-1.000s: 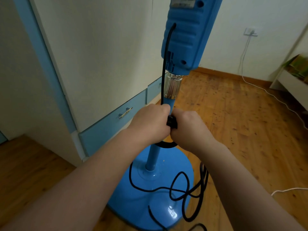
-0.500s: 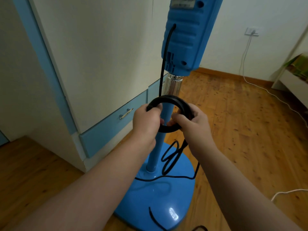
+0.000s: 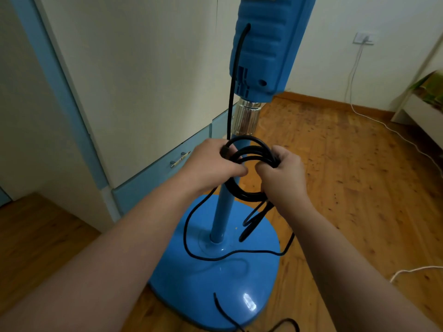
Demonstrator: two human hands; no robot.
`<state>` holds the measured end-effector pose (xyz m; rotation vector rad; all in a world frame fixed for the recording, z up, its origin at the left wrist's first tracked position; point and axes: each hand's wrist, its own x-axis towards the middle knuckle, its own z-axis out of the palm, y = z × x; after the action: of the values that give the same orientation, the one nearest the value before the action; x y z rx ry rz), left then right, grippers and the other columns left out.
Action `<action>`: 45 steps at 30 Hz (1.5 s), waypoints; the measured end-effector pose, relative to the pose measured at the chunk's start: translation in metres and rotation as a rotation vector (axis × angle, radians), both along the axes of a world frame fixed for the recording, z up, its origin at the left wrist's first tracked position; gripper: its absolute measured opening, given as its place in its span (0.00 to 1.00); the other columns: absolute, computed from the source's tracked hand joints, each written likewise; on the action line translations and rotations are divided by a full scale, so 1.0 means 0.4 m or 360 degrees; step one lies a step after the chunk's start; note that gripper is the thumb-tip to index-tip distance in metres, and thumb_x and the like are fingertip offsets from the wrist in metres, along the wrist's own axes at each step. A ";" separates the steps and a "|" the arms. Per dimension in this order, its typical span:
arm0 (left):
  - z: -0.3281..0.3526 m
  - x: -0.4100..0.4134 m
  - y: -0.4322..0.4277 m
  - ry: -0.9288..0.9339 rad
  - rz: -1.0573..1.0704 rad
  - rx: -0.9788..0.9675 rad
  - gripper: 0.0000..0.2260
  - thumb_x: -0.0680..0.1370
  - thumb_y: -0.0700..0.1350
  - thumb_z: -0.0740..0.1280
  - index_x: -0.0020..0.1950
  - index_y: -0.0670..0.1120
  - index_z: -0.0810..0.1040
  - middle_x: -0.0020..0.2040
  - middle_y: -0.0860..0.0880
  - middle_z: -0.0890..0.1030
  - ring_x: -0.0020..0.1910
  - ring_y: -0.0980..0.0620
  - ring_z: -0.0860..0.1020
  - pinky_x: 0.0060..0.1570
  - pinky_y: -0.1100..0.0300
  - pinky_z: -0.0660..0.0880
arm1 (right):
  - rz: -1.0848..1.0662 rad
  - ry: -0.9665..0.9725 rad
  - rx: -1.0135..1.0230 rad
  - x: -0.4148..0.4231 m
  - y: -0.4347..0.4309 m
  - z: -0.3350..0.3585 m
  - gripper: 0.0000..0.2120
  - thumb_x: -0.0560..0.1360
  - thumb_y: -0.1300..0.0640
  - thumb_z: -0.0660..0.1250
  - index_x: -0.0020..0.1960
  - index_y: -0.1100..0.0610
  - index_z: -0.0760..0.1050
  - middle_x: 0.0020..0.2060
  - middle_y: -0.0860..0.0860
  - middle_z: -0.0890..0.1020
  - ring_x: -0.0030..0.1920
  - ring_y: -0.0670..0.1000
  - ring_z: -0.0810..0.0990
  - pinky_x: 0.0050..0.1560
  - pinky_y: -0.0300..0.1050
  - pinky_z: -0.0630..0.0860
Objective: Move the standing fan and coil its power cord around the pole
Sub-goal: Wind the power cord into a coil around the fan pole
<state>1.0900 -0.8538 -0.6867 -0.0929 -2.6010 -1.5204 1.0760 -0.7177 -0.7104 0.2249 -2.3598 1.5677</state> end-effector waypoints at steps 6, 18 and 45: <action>0.049 0.005 -0.047 -0.0332 -0.0456 -0.0019 0.17 0.66 0.44 0.75 0.52 0.53 0.76 0.50 0.47 0.80 0.49 0.53 0.79 0.48 0.58 0.75 | 0.0028 0.0076 0.0283 -0.009 0.002 -0.012 0.14 0.68 0.68 0.61 0.29 0.54 0.63 0.23 0.49 0.65 0.23 0.47 0.63 0.19 0.32 0.60; 0.009 0.003 0.007 -0.0044 -0.0222 -0.0414 0.09 0.67 0.31 0.65 0.44 0.39 0.78 0.33 0.45 0.74 0.33 0.49 0.72 0.35 0.55 0.70 | 0.0282 0.0113 0.0216 0.002 -0.021 -0.013 0.14 0.66 0.70 0.63 0.30 0.52 0.68 0.24 0.50 0.70 0.27 0.53 0.71 0.26 0.45 0.69; -0.046 -0.033 0.040 -0.0042 0.0893 0.1610 0.08 0.74 0.36 0.62 0.38 0.46 0.77 0.29 0.50 0.68 0.28 0.53 0.67 0.37 0.53 0.77 | 0.0704 -0.0414 -0.0873 0.039 -0.065 -0.066 0.21 0.63 0.57 0.75 0.51 0.53 0.70 0.40 0.51 0.79 0.45 0.52 0.80 0.47 0.44 0.79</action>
<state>1.0769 -0.8378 -0.7052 0.6722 -1.3745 -2.2942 1.0918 -0.7437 -0.7368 0.4612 -2.0278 2.5185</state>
